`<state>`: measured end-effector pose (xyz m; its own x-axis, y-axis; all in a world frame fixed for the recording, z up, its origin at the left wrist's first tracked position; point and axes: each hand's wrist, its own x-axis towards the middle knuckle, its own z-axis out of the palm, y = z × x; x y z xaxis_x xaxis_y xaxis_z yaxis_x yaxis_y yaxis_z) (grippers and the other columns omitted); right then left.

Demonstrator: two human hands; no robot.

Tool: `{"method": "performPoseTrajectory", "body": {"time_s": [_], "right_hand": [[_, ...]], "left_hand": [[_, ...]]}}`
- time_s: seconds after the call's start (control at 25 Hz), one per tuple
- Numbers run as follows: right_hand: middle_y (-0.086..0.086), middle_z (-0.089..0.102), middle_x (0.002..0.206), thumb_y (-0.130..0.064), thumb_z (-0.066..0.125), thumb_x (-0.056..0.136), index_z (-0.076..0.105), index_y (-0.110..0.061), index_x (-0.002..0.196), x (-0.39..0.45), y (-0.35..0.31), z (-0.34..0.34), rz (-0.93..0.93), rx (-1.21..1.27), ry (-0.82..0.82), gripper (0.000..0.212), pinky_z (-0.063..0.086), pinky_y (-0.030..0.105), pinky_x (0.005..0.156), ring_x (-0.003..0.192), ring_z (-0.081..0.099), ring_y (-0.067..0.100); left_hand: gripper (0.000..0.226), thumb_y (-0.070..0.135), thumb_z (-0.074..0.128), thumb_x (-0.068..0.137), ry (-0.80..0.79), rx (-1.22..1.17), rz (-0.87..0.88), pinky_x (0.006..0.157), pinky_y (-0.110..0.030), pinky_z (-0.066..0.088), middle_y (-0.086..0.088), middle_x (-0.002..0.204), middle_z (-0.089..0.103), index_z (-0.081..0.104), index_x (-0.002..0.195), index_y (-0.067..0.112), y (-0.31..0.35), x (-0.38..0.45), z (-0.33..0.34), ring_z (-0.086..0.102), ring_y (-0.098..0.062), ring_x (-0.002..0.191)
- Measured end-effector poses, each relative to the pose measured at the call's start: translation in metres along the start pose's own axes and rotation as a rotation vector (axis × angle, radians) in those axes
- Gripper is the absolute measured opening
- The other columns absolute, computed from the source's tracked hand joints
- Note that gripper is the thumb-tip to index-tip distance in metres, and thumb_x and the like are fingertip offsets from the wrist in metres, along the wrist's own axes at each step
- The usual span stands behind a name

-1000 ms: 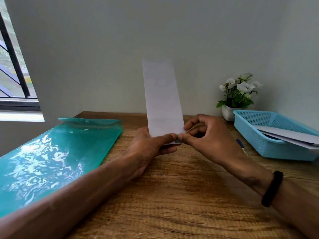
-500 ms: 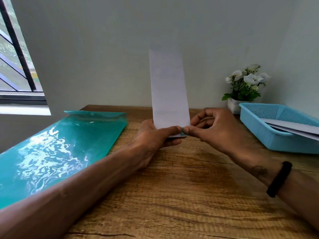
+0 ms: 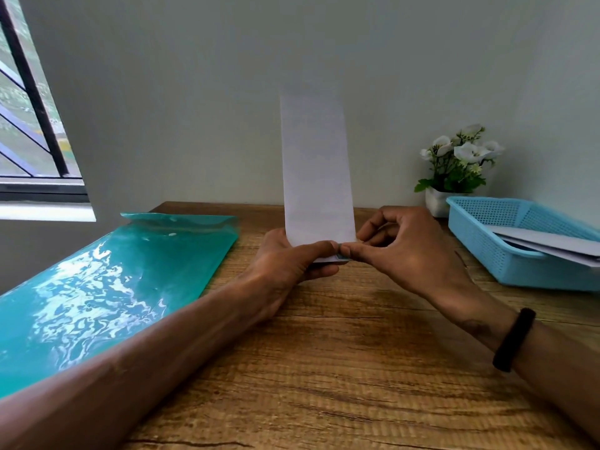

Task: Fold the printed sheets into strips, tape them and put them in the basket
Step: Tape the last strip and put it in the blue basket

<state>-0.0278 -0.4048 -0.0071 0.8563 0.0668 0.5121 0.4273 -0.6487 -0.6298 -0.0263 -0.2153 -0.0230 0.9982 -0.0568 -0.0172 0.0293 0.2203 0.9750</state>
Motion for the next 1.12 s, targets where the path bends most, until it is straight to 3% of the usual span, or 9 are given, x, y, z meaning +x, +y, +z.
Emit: {"method": "performPoseTrajectory", "body": {"time_s": [0.24, 0.44, 0.64, 0.84, 1.12], "right_hand": [[0.001, 0.079, 0.077, -0.030, 0.093, 0.069, 0.074, -0.017, 0.098, 0.007, 0.001, -0.009, 0.287, 0.316, -0.190, 0.037, 0.063, 0.030, 0.062, 0.069, 0.074, 0.018], [0.008, 0.075, 0.079, -0.018, 0.088, 0.073, 0.077, -0.003, 0.101, 0.011, 0.005, -0.010, 0.475, 0.599, -0.348, 0.033, 0.062, 0.031, 0.066, 0.068, 0.064, 0.013], [0.012, 0.077, 0.088, -0.025, 0.082, 0.082, 0.078, -0.005, 0.099, 0.016, 0.010, -0.011, 0.507, 0.684, -0.400, 0.027, 0.063, 0.037, 0.074, 0.067, 0.065, 0.014], [0.012, 0.076, 0.087, -0.022, 0.080, 0.085, 0.078, -0.005, 0.101, 0.017, 0.013, -0.010, 0.530, 0.666, -0.404, 0.024, 0.061, 0.033, 0.065, 0.067, 0.066, 0.013], [0.008, 0.071, 0.083, -0.018, 0.079, 0.084, 0.077, -0.002, 0.103, 0.018, 0.014, -0.009, 0.436, 0.627, -0.343, 0.024, 0.061, 0.032, 0.069, 0.074, 0.063, 0.015]], "left_hand": [[0.057, 0.010, 0.081, 0.083, -0.034, 0.009, 0.014, 0.074, -0.029, 0.064, -0.013, 0.123, 0.069, 0.057, 0.136, 0.009, 0.000, -0.001, -0.001, 0.075, -0.029, 0.105], [0.053, 0.011, 0.082, 0.085, -0.021, 0.031, 0.046, 0.078, -0.032, 0.063, -0.012, 0.118, 0.074, 0.060, 0.133, 0.009, -0.002, 0.001, 0.000, 0.077, -0.024, 0.101], [0.050, 0.011, 0.081, 0.087, 0.017, -0.014, 0.030, 0.074, -0.030, 0.062, -0.013, 0.115, 0.076, 0.060, 0.132, 0.010, -0.001, 0.003, -0.002, 0.078, -0.023, 0.097], [0.051, 0.012, 0.082, 0.086, 0.022, -0.032, 0.012, 0.071, -0.029, 0.062, -0.014, 0.114, 0.076, 0.060, 0.131, 0.008, 0.000, 0.003, -0.002, 0.078, -0.024, 0.096], [0.052, 0.011, 0.083, 0.082, -0.033, -0.035, -0.003, 0.078, -0.032, 0.064, -0.013, 0.113, 0.077, 0.061, 0.129, 0.010, 0.003, 0.000, -0.001, 0.079, -0.023, 0.095]]}}
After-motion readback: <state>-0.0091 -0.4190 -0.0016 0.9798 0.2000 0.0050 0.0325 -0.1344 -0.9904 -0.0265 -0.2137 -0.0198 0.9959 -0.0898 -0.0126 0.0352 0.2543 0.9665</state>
